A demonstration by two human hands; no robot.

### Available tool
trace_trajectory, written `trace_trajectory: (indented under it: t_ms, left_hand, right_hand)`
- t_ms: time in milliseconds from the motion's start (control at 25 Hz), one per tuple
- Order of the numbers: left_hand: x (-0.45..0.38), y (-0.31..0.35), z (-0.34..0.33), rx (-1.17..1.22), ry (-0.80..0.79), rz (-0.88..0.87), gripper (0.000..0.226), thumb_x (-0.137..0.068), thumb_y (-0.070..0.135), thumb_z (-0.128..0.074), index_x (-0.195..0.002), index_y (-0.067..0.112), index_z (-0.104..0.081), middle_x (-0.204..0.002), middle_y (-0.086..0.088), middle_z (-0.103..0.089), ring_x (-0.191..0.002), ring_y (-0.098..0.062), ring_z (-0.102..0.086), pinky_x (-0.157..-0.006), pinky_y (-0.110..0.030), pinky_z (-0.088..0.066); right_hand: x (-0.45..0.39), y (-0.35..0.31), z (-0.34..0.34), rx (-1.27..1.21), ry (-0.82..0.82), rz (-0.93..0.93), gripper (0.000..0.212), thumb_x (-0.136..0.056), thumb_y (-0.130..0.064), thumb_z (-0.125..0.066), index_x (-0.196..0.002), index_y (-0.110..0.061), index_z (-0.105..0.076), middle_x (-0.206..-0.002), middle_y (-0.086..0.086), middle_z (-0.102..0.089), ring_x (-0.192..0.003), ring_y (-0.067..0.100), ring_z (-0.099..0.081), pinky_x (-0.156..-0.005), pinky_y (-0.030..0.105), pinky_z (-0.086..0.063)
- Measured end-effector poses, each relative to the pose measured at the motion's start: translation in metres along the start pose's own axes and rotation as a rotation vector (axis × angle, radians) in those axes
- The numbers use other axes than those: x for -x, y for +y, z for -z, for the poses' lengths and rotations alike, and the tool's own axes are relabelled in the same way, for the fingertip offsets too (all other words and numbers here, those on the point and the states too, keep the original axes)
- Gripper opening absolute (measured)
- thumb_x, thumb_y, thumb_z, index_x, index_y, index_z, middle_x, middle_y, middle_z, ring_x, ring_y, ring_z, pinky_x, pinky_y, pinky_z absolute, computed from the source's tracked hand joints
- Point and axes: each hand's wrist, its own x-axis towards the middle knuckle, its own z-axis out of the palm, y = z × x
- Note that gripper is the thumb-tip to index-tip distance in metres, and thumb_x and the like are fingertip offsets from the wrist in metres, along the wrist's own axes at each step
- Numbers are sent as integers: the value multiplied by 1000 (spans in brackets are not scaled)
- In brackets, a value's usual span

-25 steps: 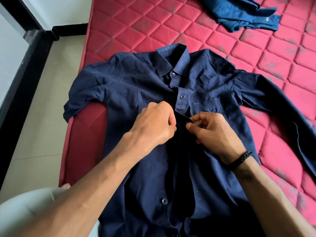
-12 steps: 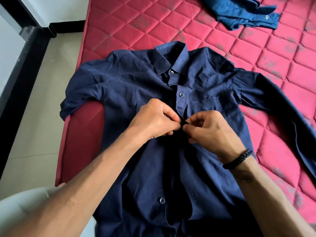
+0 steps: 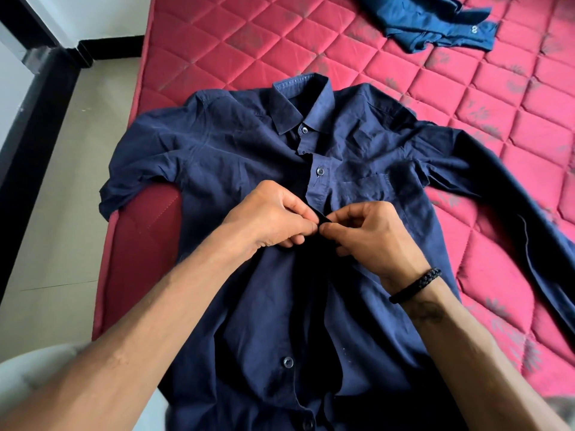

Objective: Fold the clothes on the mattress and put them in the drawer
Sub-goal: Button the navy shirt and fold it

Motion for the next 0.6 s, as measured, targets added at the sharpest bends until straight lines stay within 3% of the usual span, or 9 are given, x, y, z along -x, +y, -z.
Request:
trace_trajectory:
  t_ms: [160, 360, 520, 600]
  left_hand:
    - [0, -1, 0, 13, 13, -3, 7, -82, 9, -81, -84, 16, -80, -73, -9, -77, -61, -6, -69, -65, -26, -60]
    - [1, 0, 0, 23, 42, 1, 9, -81, 11, -83, -82, 19, -79, -70, -4, -77, -63, -7, -72, -63, -25, -57]
    - [-2, -1, 2, -9, 89, 2, 10, -79, 14, -82, -82, 23, -78, -69, -2, -77, -69, -13, -76, -71, -32, -64]
    - [-3, -2, 2, -14, 97, 6, 10, -78, 14, -81, -82, 23, -78, -68, -3, -76, -70, -16, -76, -74, -34, -64]
  right_hand:
    - [-2, 2, 0, -43, -31, -25, 10, -85, -10, -81, -78, -15, -75, -65, 4, -68, -62, 19, -60, -67, 40, -54]
    - [-2, 2, 5, -124, -96, -64, 1, -87, -10, -80, -87, -9, -80, -78, 14, -74, -69, 19, -59, -65, 30, -50]
    - [-4, 2, 9, -231, -176, -138, 13, -92, -18, -75, -97, -8, -82, -104, 23, -76, -87, 24, -67, -88, 43, -57]
    - [-4, 3, 9, -277, -178, -155, 15, -92, -18, -75, -100, -6, -80, -106, 23, -75, -88, 22, -68, -89, 40, -57]
